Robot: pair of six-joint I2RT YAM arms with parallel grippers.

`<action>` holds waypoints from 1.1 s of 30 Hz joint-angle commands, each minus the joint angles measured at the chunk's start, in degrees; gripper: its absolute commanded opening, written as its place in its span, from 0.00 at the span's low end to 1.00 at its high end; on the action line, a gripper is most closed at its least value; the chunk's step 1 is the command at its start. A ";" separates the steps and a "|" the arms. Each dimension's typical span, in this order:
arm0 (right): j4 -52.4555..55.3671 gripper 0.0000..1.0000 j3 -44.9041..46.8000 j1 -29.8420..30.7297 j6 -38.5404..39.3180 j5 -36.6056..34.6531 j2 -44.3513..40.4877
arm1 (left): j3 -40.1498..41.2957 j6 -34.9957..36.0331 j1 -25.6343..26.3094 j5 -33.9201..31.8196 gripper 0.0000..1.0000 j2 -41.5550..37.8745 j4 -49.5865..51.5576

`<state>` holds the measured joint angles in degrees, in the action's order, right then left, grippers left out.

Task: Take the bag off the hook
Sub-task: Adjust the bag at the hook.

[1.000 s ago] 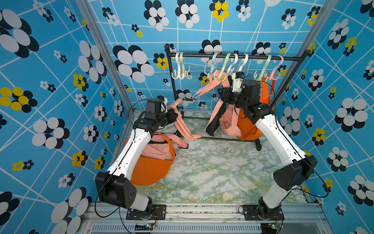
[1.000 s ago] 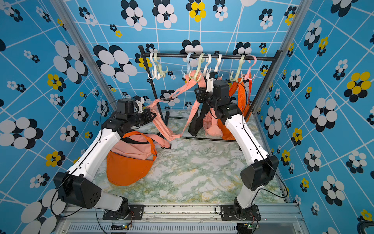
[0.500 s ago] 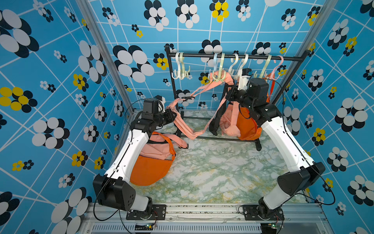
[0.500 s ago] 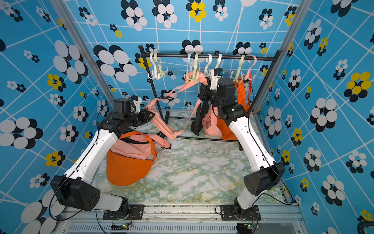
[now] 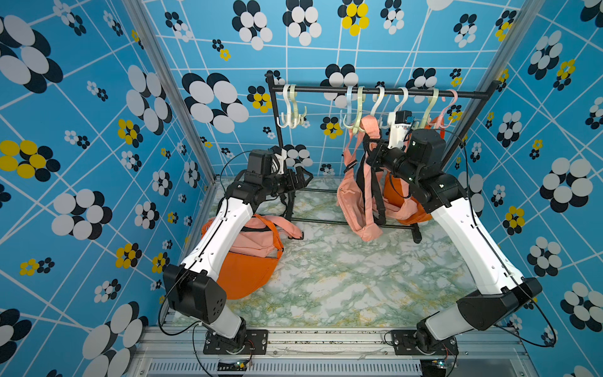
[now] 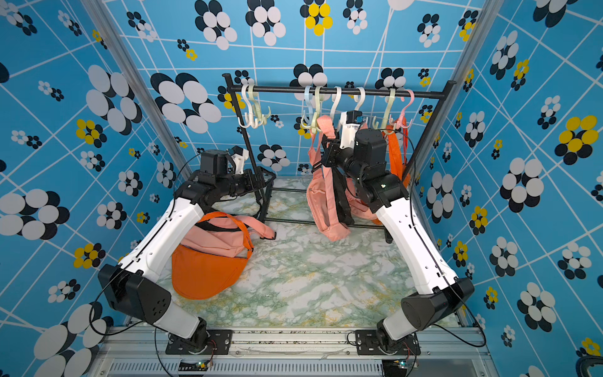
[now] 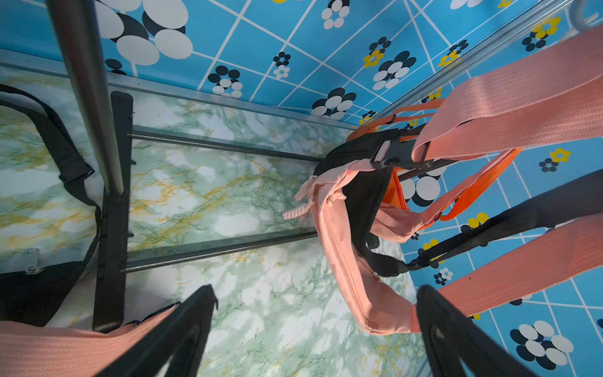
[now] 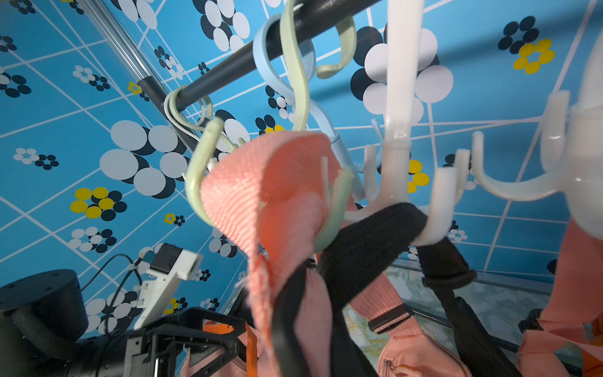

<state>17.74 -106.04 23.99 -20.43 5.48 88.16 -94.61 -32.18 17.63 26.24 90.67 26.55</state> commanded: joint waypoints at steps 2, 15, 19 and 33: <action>-2.28 0.00 0.55 0.79 -0.83 2.06 -3.07 | -4.83 1.53 1.58 2.36 0.99 1.97 -1.25; -2.36 0.00 5.20 1.50 -1.83 4.64 -6.76 | -20.72 3.52 6.78 6.08 0.99 10.74 -1.67; -1.20 0.00 7.48 1.42 -0.52 2.28 -8.66 | -24.75 3.29 7.98 6.46 0.99 13.55 -1.95; -1.39 0.00 7.63 -1.91 -3.84 5.80 -7.22 | -38.44 4.27 12.56 6.89 0.99 22.84 -0.35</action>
<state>17.54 -97.84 22.94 -22.57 8.78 80.49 -129.91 -29.15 29.78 31.99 113.10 25.47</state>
